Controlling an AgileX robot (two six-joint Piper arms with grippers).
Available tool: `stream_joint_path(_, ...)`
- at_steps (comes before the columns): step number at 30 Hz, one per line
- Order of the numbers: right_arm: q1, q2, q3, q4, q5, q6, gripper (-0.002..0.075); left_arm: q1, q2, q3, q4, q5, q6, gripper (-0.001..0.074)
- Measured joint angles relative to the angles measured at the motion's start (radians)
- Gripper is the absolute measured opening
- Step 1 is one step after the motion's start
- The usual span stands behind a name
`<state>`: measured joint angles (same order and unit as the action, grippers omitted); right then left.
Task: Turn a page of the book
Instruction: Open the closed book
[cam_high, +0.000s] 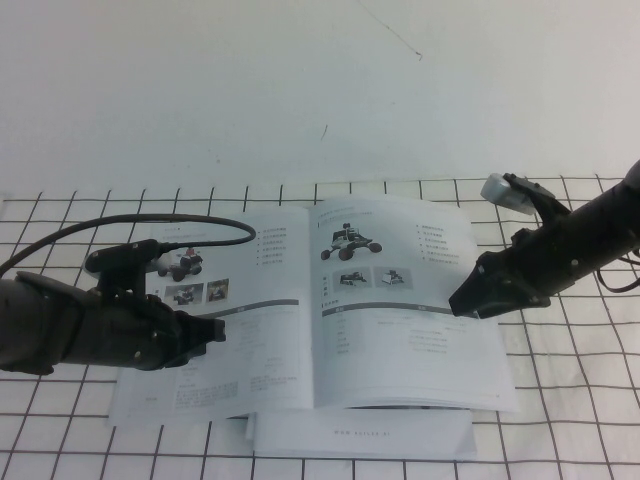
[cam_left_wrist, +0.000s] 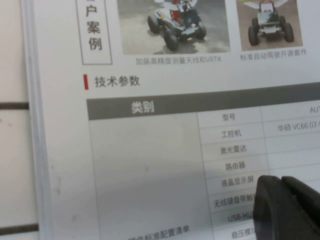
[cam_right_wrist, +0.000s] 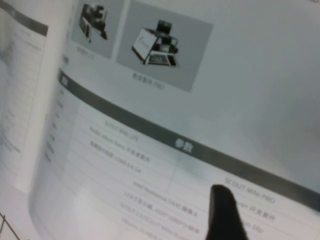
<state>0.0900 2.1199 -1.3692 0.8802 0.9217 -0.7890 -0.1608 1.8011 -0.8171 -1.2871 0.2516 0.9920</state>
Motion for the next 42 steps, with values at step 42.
stream_joint_path(42,0.018,0.009,0.000,-0.107,-0.022,0.018,0.0402,0.000,0.027,-0.005,-0.036,0.020,0.007,-0.0002)
